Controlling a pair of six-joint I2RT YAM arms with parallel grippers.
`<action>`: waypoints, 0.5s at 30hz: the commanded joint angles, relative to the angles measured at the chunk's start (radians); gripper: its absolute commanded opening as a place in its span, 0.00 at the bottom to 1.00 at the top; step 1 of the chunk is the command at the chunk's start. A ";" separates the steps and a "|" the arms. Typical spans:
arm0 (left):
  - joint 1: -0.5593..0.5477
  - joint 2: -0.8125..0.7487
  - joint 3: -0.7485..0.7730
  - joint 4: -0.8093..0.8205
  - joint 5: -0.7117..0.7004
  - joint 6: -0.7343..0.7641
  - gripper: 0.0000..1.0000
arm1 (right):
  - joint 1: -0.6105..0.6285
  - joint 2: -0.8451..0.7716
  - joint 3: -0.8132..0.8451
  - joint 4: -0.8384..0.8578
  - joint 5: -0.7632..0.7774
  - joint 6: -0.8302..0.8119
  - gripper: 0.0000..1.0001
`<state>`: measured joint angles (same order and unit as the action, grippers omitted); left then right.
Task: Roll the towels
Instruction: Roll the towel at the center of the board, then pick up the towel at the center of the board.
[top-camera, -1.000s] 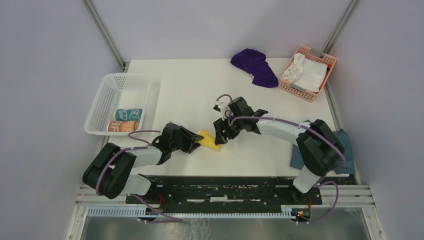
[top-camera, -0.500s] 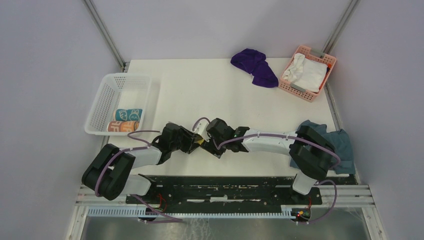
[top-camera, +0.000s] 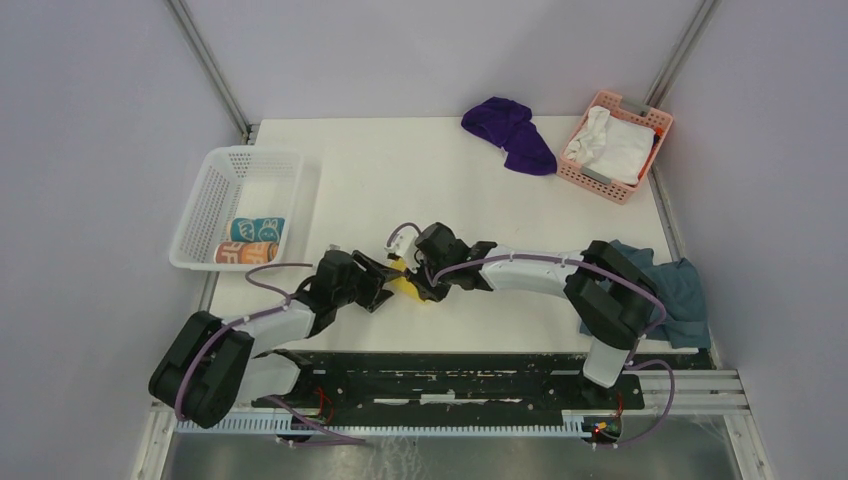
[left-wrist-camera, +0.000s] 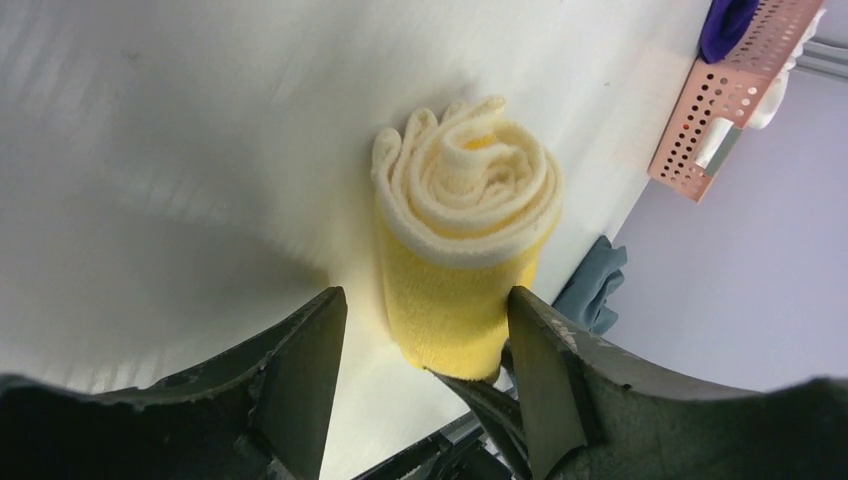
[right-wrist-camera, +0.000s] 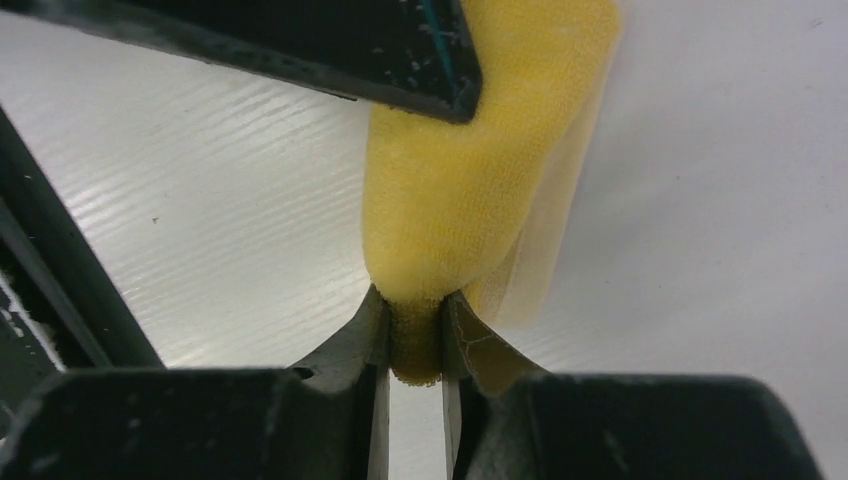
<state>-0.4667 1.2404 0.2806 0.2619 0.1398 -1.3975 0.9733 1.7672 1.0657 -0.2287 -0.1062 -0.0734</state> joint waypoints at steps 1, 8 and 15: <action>-0.002 -0.084 -0.049 0.013 0.003 0.032 0.68 | -0.052 0.039 0.021 0.023 -0.235 0.080 0.19; -0.020 -0.110 -0.076 0.099 -0.002 0.001 0.68 | -0.105 0.070 0.019 0.075 -0.357 0.159 0.19; -0.036 -0.035 -0.068 0.202 0.000 -0.013 0.68 | -0.107 0.104 0.037 0.080 -0.374 0.181 0.19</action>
<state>-0.4938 1.1717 0.2016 0.3649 0.1406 -1.3979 0.8619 1.8351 1.0794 -0.1379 -0.4461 0.0792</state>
